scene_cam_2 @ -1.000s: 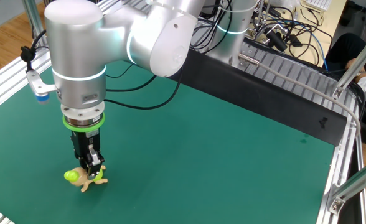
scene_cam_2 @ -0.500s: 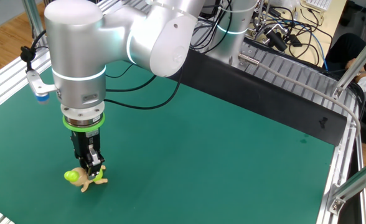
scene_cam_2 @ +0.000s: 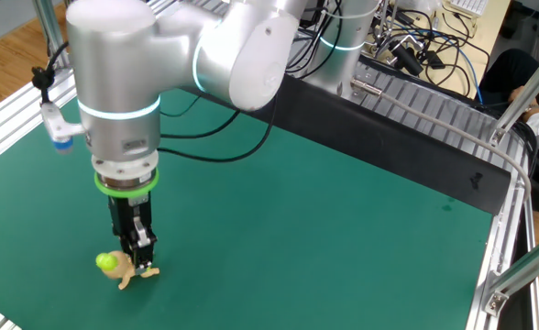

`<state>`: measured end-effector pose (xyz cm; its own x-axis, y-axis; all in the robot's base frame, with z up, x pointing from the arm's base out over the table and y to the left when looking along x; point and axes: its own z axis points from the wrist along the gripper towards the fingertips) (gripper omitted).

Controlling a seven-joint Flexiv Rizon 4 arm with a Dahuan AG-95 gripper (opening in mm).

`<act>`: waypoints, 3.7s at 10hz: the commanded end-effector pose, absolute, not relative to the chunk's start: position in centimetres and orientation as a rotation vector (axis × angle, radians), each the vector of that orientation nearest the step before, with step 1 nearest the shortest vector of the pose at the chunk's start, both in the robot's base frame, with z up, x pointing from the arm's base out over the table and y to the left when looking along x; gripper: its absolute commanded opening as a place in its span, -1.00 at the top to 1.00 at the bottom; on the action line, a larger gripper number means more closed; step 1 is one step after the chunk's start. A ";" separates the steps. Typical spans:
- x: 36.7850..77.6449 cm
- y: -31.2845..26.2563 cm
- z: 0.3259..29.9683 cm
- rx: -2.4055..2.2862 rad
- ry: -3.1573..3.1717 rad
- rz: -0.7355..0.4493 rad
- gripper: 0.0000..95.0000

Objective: Grasp the moving object

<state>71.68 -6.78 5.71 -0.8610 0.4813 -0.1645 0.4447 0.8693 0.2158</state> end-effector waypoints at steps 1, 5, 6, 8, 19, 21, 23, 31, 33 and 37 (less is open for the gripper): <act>71.6 -7.0 5.1 0.712 2.820 0.255 -0.20; 71.6 -7.0 4.3 0.695 2.818 0.254 -0.20; 71.6 -7.0 4.0 0.691 2.818 0.251 -0.20; 71.5 -7.0 3.4 0.681 2.820 0.244 -0.20; 71.5 -7.1 3.8 0.616 2.828 0.216 0.60; 71.2 -7.0 4.5 0.603 2.834 0.214 0.60; 70.5 -6.8 5.9 0.581 2.845 0.210 0.60; 68.2 -6.6 9.1 0.523 2.964 0.230 0.60; 68.2 -6.6 9.1 0.523 2.946 0.227 0.60; 67.7 -6.6 9.2 0.511 2.939 0.224 0.60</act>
